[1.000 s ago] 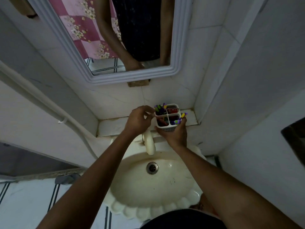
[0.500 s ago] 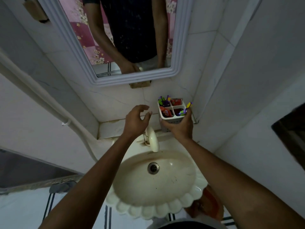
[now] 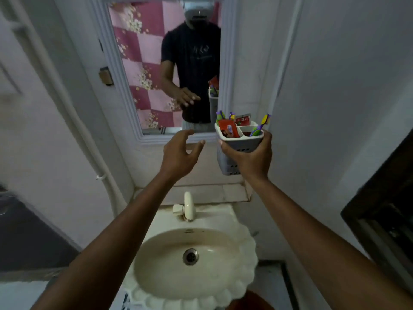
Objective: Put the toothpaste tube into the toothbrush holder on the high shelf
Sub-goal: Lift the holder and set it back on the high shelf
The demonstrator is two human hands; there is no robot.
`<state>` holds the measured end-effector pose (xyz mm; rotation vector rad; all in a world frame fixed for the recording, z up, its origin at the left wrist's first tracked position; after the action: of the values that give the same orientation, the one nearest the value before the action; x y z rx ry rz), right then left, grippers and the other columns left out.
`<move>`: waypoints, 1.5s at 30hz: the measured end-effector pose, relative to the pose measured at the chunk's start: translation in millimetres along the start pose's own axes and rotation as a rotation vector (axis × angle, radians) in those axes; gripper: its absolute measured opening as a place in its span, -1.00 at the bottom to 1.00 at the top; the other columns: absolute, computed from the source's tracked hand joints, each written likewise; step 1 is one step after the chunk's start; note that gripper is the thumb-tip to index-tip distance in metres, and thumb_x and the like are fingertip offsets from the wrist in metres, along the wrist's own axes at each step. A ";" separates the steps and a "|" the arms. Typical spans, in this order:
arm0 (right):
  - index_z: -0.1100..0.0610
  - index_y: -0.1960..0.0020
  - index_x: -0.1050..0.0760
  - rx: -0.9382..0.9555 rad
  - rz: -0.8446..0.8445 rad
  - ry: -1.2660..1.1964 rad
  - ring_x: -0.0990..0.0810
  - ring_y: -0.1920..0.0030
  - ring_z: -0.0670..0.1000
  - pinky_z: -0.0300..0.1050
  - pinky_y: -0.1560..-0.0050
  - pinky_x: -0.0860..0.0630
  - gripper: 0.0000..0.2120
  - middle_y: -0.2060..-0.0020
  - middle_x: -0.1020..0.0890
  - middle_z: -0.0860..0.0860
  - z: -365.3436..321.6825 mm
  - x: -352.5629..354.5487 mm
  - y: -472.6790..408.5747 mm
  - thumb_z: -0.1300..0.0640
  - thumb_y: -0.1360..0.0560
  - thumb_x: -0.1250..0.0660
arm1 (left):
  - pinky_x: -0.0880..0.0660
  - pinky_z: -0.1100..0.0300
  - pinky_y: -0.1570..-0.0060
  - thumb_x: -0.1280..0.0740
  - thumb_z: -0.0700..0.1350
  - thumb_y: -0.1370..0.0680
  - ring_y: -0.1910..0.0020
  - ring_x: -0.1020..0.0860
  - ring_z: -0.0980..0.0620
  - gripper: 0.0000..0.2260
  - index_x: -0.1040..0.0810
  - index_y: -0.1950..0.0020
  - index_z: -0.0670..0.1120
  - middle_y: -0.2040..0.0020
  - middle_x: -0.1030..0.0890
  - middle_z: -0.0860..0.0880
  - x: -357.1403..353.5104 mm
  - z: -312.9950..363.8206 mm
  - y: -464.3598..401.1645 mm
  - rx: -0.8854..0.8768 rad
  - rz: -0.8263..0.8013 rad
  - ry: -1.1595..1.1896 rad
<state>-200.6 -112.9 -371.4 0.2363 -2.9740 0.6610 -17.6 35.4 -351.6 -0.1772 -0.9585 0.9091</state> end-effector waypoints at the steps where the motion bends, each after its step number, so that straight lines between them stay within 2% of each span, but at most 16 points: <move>1: 0.03 -0.37 -0.48 0.024 0.002 -0.020 -0.72 -0.19 0.00 0.06 -0.15 -0.72 -0.02 -0.23 -0.69 -0.05 -17.0 10.5 -5.3 -0.35 -0.12 -0.77 | -0.57 -0.06 -0.33 -0.40 0.19 -0.65 -0.36 -0.60 -0.03 -0.52 -0.58 -0.46 -0.07 -0.38 -0.65 -0.05 9.7 17.3 -1.3 -0.019 0.031 0.000; 9: 0.00 -0.27 -0.49 0.165 0.075 -0.129 -0.72 -0.17 0.05 0.11 -0.16 -0.72 -0.01 -0.18 -0.69 -0.05 -159.5 77.6 -57.9 -0.50 -0.04 -0.70 | -0.58 -0.08 -0.33 -0.36 0.21 -0.66 -0.35 -0.60 -0.03 -0.51 -0.55 -0.48 -0.05 -0.40 -0.64 -0.06 80.2 135.5 -38.4 -0.195 0.204 -0.031; 13: 0.00 -0.34 -0.47 0.231 0.098 -0.155 -0.69 -0.23 0.07 0.09 -0.18 -0.73 0.05 -0.24 -0.66 -0.05 -221.1 99.6 -83.3 -0.52 -0.04 -0.69 | -0.59 -0.03 -0.29 -0.36 0.16 -0.67 -0.30 -0.59 0.06 -0.58 -0.56 -0.45 -0.03 -0.39 -0.64 -0.05 117.1 186.3 -65.3 -0.294 0.287 -0.046; 15: 0.01 -0.38 -0.46 0.264 0.110 -0.178 -0.68 -0.26 0.08 0.04 -0.17 -0.72 0.07 -0.26 -0.65 -0.04 -251.3 108.2 -97.6 -0.50 -0.06 -0.70 | -0.58 -0.11 -0.31 -0.37 0.14 -0.67 -0.28 -0.56 0.08 -0.61 -0.55 -0.44 -0.02 -0.37 -0.64 -0.06 138.0 213.2 -82.3 -0.346 0.320 -0.035; 18: 0.02 -0.38 -0.46 0.297 0.138 -0.188 -0.68 -0.24 0.07 -0.10 -0.06 -0.63 0.07 -0.24 -0.64 -0.05 -291.3 116.2 -117.0 -0.50 -0.08 -0.71 | -0.47 -0.21 -0.44 -0.35 0.17 -0.68 -0.43 -0.54 -0.04 -0.55 -0.52 -0.50 -0.02 -0.46 -0.59 -0.06 167.3 245.0 -110.5 -0.363 0.379 -0.077; 22: -0.01 -0.36 -0.45 0.318 0.164 -0.204 -0.66 -0.27 0.08 0.04 -0.20 -0.69 0.08 -0.25 -0.63 -0.07 -338.3 121.7 -140.1 -0.57 -0.05 -0.66 | -0.46 -0.21 -0.46 -0.35 0.19 -0.68 -0.45 -0.54 -0.06 -0.52 -0.53 -0.51 -0.04 -0.47 -0.59 -0.05 196.9 278.7 -143.2 -0.424 0.436 -0.116; 25: -0.01 -0.36 -0.44 0.345 0.178 -0.208 -0.65 -0.29 0.09 0.12 -0.26 -0.69 0.08 -0.24 -0.63 -0.08 -369.1 123.7 -155.2 -0.58 -0.04 -0.64 | -0.47 -0.19 -0.45 -0.34 0.21 -0.68 -0.44 -0.56 -0.05 -0.52 -0.55 -0.50 -0.05 -0.46 -0.61 -0.04 215.3 294.9 -164.9 -0.469 0.491 -0.132; 32: -0.02 -0.32 -0.44 0.382 0.213 -0.233 -0.66 -0.24 0.08 0.05 -0.17 -0.68 0.06 -0.18 -0.62 -0.10 -435.0 119.4 -195.7 -0.60 -0.04 -0.60 | -0.47 -0.12 -0.45 -0.35 0.19 -0.67 -0.40 -0.60 -0.05 -0.56 -0.59 -0.45 -0.04 -0.42 -0.64 -0.01 251.9 315.3 -224.8 -0.520 0.589 -0.143; 35: 0.01 -0.36 -0.49 0.373 0.248 -0.237 -0.67 -0.20 0.07 0.03 -0.16 -0.67 0.08 -0.18 -0.64 -0.08 -462.7 113.6 -217.6 -0.62 -0.06 -0.58 | -0.49 -0.10 -0.43 -0.34 0.19 -0.68 -0.40 -0.60 -0.06 -0.55 -0.58 -0.46 -0.05 -0.43 -0.64 -0.02 262.7 321.6 -253.2 -0.537 0.600 -0.169; 38: 0.01 -0.37 -0.50 0.382 0.276 -0.226 -0.69 -0.15 0.06 -0.04 -0.06 -0.62 0.04 -0.16 -0.65 -0.08 -481.2 103.5 -237.9 -0.62 -0.12 -0.58 | -0.46 -0.12 -0.46 -0.33 0.20 -0.68 -0.43 -0.58 -0.04 -0.55 -0.57 -0.46 -0.04 -0.43 -0.63 0.01 264.7 324.0 -277.2 -0.531 0.597 -0.167; 41: 0.03 -0.39 -0.48 0.388 0.283 -0.208 -0.67 -0.14 0.05 -0.02 -0.10 -0.66 0.03 -0.18 -0.64 -0.07 -489.0 90.5 -255.9 -0.61 -0.17 -0.59 | -0.43 -0.14 -0.48 -0.30 0.20 -0.69 -0.44 -0.56 -0.03 -0.56 -0.57 -0.46 -0.02 -0.44 -0.62 0.02 260.5 323.6 -298.0 -0.518 0.584 -0.168; 45: 0.05 -0.41 -0.45 0.382 0.281 -0.192 -0.60 -0.11 0.03 -0.06 -0.03 -0.57 0.04 -0.13 -0.57 -0.09 -487.3 69.5 -278.8 -0.59 -0.19 -0.60 | -0.39 -0.16 -0.50 -0.27 0.22 -0.70 -0.46 -0.54 -0.04 -0.56 -0.56 -0.47 -0.01 -0.46 -0.61 0.01 252.2 310.7 -326.6 -0.468 0.561 -0.183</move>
<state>-197.6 -163.5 192.0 -0.1068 -3.0630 1.3100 -0.8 -61.4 155.5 -0.8024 -1.3157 1.2114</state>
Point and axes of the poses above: each hand's wrist, its own y-axis away from the middle knuckle, its own x-axis out of the back of the hand, z = x × y, the point moved 5 cm from there along -y, towards the middle knuckle
